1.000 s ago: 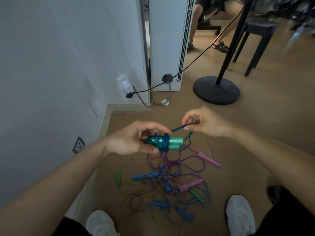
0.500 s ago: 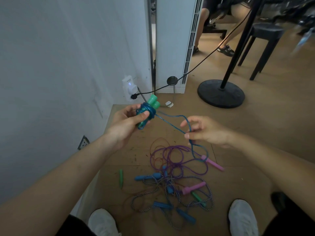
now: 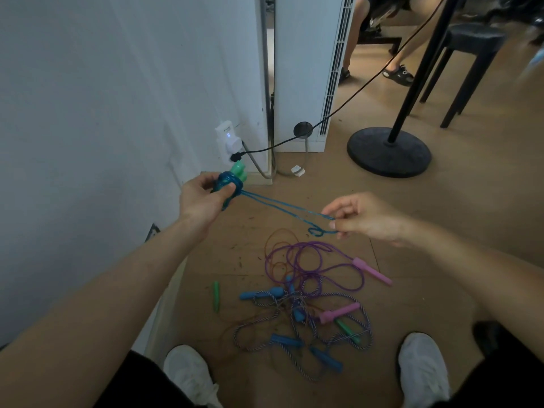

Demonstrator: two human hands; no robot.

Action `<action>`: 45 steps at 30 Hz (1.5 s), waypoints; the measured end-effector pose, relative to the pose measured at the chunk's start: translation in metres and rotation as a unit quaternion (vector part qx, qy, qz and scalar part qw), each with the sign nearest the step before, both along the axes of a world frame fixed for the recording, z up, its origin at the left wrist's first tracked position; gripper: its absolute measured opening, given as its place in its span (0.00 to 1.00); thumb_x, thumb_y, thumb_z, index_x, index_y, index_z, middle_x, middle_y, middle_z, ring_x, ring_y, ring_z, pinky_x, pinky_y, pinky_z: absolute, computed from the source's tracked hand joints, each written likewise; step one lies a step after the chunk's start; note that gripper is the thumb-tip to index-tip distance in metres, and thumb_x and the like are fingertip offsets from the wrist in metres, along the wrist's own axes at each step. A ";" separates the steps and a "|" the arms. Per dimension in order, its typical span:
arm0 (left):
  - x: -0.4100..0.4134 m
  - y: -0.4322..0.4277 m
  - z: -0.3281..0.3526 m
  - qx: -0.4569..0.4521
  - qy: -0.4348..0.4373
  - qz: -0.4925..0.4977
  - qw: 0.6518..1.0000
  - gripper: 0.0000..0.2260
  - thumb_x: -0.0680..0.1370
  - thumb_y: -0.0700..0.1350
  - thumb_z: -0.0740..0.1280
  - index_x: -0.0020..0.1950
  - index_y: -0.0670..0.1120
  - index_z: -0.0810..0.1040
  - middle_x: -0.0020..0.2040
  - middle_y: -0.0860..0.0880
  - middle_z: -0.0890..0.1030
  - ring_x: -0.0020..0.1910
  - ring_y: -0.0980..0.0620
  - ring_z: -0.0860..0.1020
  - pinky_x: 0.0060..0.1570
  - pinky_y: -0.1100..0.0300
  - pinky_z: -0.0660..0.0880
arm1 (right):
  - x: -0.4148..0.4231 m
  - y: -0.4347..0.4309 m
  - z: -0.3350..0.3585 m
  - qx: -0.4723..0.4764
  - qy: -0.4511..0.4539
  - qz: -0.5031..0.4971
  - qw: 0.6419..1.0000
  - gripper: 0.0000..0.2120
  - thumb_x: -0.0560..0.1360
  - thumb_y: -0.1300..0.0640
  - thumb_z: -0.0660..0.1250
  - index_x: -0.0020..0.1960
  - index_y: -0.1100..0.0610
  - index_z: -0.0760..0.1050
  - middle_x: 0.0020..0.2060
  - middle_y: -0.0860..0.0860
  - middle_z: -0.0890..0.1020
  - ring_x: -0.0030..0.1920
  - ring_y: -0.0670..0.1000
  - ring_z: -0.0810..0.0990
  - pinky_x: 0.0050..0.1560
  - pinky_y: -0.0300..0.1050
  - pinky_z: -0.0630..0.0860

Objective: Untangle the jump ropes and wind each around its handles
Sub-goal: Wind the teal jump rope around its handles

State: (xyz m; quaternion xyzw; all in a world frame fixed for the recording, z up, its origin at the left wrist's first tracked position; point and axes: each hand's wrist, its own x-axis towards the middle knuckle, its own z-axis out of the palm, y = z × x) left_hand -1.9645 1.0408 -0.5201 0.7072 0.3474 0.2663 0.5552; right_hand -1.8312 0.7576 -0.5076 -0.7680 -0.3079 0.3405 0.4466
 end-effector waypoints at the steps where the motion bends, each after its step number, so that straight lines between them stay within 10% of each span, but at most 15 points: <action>1: -0.001 -0.001 0.000 0.030 0.009 0.000 1.000 0.09 0.73 0.39 0.76 0.47 0.50 0.79 0.44 0.55 0.79 0.49 0.47 0.81 0.50 0.54 0.81 | 0.000 0.000 0.001 0.015 -0.005 0.002 1.000 0.13 0.75 0.68 0.70 0.57 0.56 0.80 0.41 0.56 0.82 0.38 0.52 0.83 0.42 0.40 0.80; 8: -0.008 0.002 -0.009 0.260 0.143 -0.088 0.951 0.15 0.71 0.45 0.76 0.57 0.48 0.82 0.49 0.52 0.82 0.50 0.48 0.81 0.55 0.53 0.79 | -0.006 0.007 0.013 0.178 0.117 -0.056 0.975 0.10 0.75 0.74 0.65 0.48 0.61 0.77 0.40 0.55 0.79 0.46 0.55 0.84 0.55 0.56 0.82; 18: -0.014 -0.023 -0.027 0.369 0.151 -0.294 0.868 0.18 0.70 0.41 0.78 0.59 0.47 0.82 0.53 0.49 0.83 0.50 0.50 0.80 0.52 0.53 0.79 | 0.000 0.010 0.041 0.236 0.142 -0.127 0.953 0.10 0.75 0.71 0.67 0.50 0.58 0.78 0.44 0.54 0.83 0.34 0.48 0.80 0.33 0.38 0.75; 33: -0.028 -0.078 -0.026 0.349 0.081 -0.522 0.774 0.23 0.69 0.33 0.75 0.59 0.50 0.78 0.54 0.57 0.79 0.53 0.60 0.78 0.51 0.59 0.78 | 0.022 0.014 0.031 0.222 0.103 -0.088 0.965 0.18 0.75 0.76 0.61 0.55 0.58 0.78 0.61 0.57 0.81 0.63 0.53 0.80 0.65 0.48 0.75; 39: -0.033 -0.084 -0.020 0.353 0.069 -0.572 0.737 0.35 0.73 0.35 0.74 0.75 0.56 0.67 0.58 0.56 0.73 0.57 0.58 0.75 0.56 0.61 0.77 | 0.034 0.011 0.024 0.116 0.084 -0.056 0.988 0.11 0.81 0.58 0.57 0.59 0.53 0.76 0.60 0.49 0.83 0.61 0.50 0.81 0.62 0.53 0.68; 45: -0.034 -0.078 -0.017 0.327 0.039 -0.559 0.761 0.22 0.72 0.37 0.75 0.64 0.49 0.79 0.57 0.53 0.74 0.57 0.54 0.77 0.54 0.54 0.78 | 0.031 0.009 0.011 0.040 0.080 -0.001 0.996 0.25 0.77 0.39 0.50 0.62 0.48 0.78 0.61 0.46 0.82 0.65 0.49 0.78 0.67 0.61 0.61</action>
